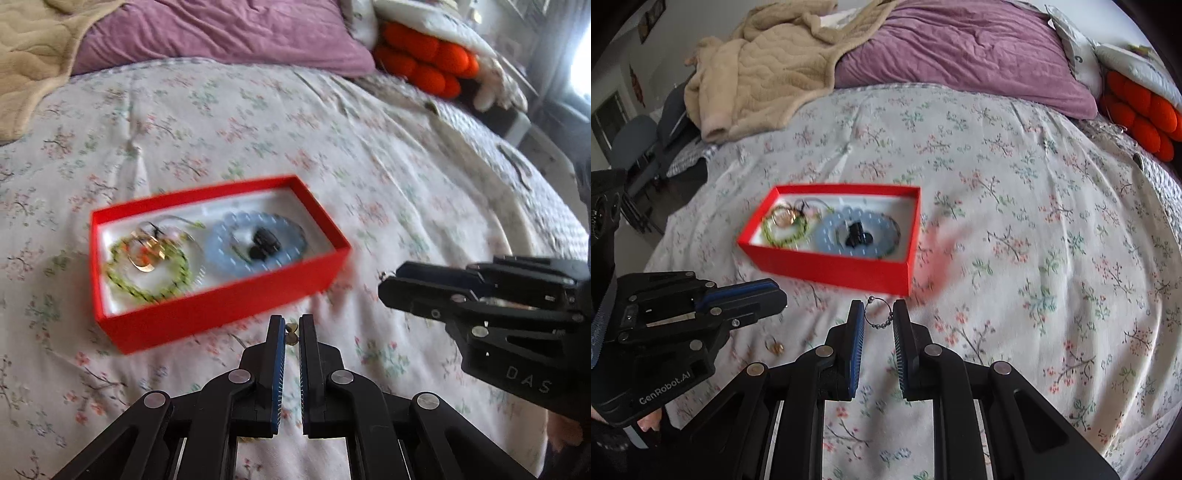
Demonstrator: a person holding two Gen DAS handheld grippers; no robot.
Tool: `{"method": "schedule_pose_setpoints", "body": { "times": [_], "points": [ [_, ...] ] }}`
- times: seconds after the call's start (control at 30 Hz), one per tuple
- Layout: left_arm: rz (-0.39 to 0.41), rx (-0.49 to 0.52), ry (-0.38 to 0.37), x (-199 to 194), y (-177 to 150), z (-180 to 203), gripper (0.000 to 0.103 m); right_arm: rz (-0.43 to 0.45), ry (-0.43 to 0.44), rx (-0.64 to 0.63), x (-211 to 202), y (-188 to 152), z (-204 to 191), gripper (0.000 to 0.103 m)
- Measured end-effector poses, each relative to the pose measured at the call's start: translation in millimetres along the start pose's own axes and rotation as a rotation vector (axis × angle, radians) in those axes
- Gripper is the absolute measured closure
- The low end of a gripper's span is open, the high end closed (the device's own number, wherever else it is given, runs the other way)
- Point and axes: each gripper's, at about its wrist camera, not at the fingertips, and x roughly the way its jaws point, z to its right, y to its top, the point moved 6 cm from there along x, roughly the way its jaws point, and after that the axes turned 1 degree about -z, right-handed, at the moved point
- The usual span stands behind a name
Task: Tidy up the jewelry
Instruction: 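Carry the earring with the left tool while the right carries its ring to the box, then open the left tool over the box while the right opens to drop its ring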
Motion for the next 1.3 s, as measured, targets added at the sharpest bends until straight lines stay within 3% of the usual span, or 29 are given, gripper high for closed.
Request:
{"method": "schedule_pose_setpoints", "body": {
  "times": [0.23, 0.53, 1.0, 1.17, 1.3],
  "points": [
    [0.020, -0.072, 0.019, 0.0, 18.8, -21.8, 0.102, -0.011, 0.012, 0.038, 9.8, 20.2, -1.1, 0.086],
    [-0.014, -0.154, 0.042, 28.0, 28.0, -44.7, 0.102, -0.046, 0.042, 0.097, 37.0, 38.8, -0.2, 0.086],
    [-0.034, -0.207, 0.063, 45.8, 32.0, -61.9, 0.100, -0.079, 0.062, 0.159, 61.3, 51.9, 9.8, 0.086],
    [-0.028, -0.181, 0.078, 40.7, 32.2, -59.3, 0.084, -0.082, 0.060, 0.159, 64.9, 53.6, 12.2, 0.086],
    [-0.020, -0.176, 0.080, 34.5, 32.3, -60.5, 0.078, -0.082, 0.063, 0.168, 65.9, 53.8, 15.5, 0.085]
  ]
}}
